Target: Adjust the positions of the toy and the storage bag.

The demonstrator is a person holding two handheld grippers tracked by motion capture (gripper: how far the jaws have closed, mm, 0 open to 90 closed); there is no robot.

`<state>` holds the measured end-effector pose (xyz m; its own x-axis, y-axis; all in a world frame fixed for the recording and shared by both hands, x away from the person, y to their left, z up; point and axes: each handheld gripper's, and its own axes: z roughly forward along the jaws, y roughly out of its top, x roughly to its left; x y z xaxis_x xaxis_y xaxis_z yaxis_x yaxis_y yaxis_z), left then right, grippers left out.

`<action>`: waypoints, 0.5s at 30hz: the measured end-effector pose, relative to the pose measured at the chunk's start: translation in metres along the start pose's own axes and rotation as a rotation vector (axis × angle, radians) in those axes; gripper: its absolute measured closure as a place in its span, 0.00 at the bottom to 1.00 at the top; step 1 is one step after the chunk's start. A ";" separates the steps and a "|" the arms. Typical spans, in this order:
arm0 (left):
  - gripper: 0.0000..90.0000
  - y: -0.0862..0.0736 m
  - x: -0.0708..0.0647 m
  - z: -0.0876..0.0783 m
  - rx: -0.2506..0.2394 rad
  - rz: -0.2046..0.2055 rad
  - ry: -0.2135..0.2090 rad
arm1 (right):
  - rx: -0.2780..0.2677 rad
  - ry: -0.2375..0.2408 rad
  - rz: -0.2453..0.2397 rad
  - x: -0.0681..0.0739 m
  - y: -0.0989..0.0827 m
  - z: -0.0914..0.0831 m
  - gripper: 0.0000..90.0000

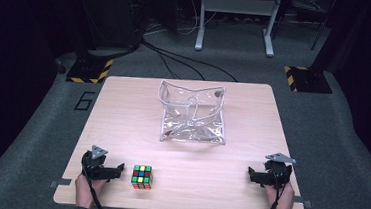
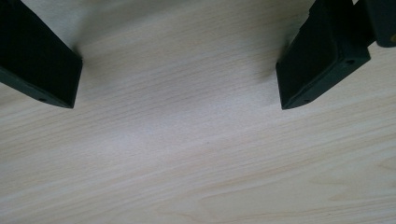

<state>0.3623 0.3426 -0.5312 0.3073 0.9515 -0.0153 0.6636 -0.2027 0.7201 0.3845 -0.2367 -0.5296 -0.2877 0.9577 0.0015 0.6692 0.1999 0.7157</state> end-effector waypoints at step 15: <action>0.01 0.018 -0.025 -0.029 -0.098 0.022 -0.101 | 0.000 0.000 0.000 0.000 0.000 0.000 0.00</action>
<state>0.3471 0.3220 -0.4979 0.3918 0.9177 -0.0652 0.5873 -0.1949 0.7856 0.3844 -0.2367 -0.5296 -0.2878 0.9577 0.0013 0.6692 0.2001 0.7156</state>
